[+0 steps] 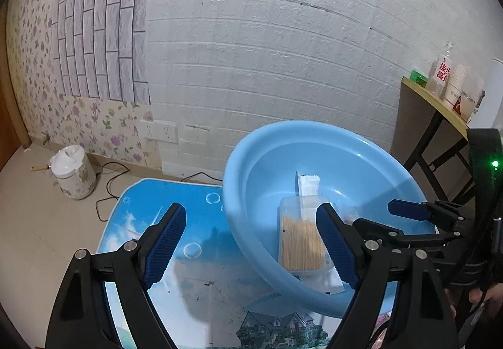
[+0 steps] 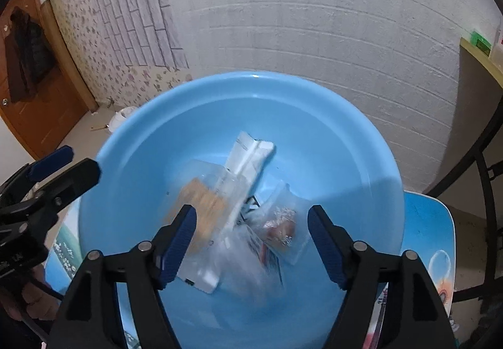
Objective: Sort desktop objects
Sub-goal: 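Carry both boxes over the blue basin and open both tools to drop them, then withdraw both tools from the basin back over the table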
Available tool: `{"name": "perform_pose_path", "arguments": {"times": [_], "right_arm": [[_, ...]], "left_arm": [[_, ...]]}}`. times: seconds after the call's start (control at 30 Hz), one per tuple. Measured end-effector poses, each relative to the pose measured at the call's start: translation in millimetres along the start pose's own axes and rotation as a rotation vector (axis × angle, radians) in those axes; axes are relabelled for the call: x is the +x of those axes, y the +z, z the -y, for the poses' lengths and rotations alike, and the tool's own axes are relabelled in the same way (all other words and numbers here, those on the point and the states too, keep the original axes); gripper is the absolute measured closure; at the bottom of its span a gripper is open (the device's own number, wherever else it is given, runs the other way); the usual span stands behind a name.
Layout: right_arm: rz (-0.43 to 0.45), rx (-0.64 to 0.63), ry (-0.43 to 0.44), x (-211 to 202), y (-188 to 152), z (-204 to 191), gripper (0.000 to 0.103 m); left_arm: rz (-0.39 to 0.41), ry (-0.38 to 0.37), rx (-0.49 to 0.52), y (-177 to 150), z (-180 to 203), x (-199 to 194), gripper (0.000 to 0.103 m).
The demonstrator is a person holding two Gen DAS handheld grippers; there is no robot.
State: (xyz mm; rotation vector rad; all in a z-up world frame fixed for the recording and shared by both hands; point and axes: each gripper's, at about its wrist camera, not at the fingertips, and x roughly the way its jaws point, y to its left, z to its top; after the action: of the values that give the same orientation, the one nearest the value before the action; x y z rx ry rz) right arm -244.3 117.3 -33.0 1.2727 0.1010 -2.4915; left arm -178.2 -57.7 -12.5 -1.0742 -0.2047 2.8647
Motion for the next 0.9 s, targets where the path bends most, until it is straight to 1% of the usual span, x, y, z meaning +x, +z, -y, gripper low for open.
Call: {"name": "perform_pose_path", "arguments": {"times": [0.07,0.2,0.33,0.43,0.5,0.63,0.8,0.9], "right_arm": [[-0.007,-0.009,-0.008,1,-1,1,0.028],[-0.033,-0.073,-0.02,0,-6,-1,0.028],[-0.048,-0.148,-0.062,-5,-11,-11,0.028],[-0.041,-0.171,-0.074,-8,-13,-10,0.028],[-0.047,-0.184,-0.111,-8,-13,-7,0.027],[-0.067,-0.185,-0.097,-8,-14,-2,0.027],[-0.062,-0.178,-0.089,-14,-17,0,0.027],[-0.059,-0.175,-0.069,-18,-18,0,0.027]], "left_arm": [[-0.01,-0.005,0.003,-3,1,0,0.019],[-0.015,-0.006,0.008,-5,2,0,0.019],[-0.017,-0.008,0.002,-6,2,-1,0.019],[-0.02,-0.01,0.006,-6,3,-1,0.019],[-0.022,-0.009,0.006,-6,3,-1,0.019],[-0.025,-0.011,0.004,-9,4,-1,0.019],[-0.031,-0.009,0.002,-12,3,-2,0.019],[-0.032,-0.008,0.0,-13,2,-4,0.019]]}}
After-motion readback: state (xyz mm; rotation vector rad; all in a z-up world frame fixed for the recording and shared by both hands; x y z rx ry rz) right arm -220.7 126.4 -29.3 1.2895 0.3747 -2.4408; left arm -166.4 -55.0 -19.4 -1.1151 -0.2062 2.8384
